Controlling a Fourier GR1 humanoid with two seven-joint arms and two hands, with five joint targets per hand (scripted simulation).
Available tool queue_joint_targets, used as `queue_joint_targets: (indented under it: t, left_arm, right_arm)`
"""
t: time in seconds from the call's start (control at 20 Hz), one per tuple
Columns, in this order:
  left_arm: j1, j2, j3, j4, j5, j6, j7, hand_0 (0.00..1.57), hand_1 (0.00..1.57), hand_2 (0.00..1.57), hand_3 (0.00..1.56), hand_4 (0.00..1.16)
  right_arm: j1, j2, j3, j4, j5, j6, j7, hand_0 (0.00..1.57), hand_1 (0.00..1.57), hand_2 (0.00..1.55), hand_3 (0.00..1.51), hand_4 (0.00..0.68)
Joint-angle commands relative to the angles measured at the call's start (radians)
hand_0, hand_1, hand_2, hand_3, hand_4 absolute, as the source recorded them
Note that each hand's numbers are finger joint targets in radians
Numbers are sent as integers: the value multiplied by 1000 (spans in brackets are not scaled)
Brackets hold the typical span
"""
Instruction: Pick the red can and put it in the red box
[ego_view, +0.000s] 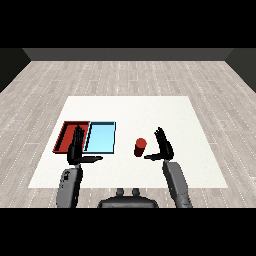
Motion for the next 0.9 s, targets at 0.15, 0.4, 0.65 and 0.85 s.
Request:
queue_joint_targets:
  t: [0.15,0.4,0.65,0.85]
  left_arm:
    - [-6,2,-6,17,4,-20,-12,0,0,0,0,0]
    - [5,12,19,-18,35,-27,5,0,0,0,0,0]
    - [-77,2,21,98,25,-17,-30,0,0,0,0,0]
    - [-86,18,47,121,49,-37,-35,0,0,0,0,0]
  right_arm:
    - [-5,6,180,132,-57,-101,-126,0,0,0,0,0]
    - [-84,6,126,201,-56,-116,-115,0,0,0,0,0]
    - [5,6,137,66,-75,-104,-53,0,0,0,0,0]
    - [-53,6,179,120,-126,-162,-54,0,0,0,0,0]
